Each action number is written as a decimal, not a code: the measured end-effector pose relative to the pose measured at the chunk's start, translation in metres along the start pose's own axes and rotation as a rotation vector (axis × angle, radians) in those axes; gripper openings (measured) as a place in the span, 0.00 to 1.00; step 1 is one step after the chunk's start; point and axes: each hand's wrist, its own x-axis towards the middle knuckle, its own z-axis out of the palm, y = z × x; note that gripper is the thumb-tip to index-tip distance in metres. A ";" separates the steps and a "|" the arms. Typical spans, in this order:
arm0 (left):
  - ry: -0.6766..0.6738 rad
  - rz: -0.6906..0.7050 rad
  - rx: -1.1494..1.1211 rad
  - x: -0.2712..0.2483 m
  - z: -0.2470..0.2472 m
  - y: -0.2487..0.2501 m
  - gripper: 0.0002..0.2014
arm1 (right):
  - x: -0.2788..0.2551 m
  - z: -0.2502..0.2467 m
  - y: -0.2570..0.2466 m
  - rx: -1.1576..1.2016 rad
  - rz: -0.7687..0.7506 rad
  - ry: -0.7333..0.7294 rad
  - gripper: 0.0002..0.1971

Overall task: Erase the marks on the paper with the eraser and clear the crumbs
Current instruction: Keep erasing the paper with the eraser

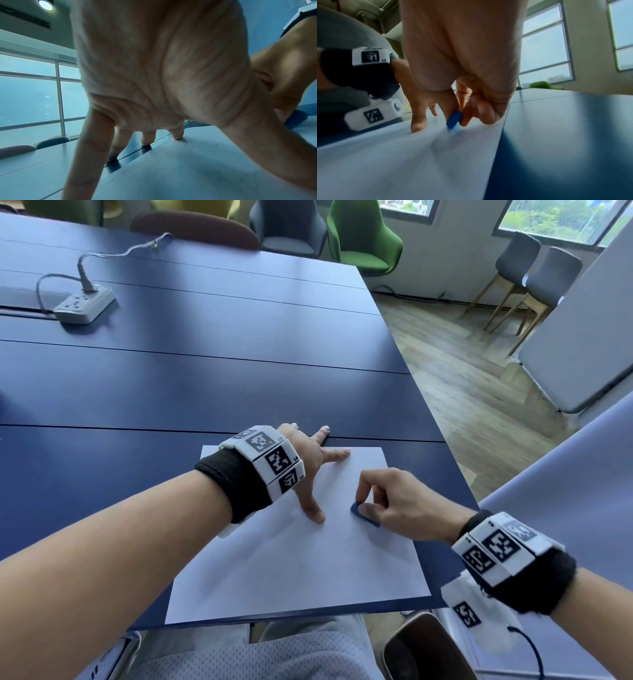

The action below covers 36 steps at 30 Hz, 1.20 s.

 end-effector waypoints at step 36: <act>-0.022 -0.014 0.055 0.001 0.000 0.003 0.70 | 0.012 0.007 -0.004 0.009 -0.062 0.169 0.02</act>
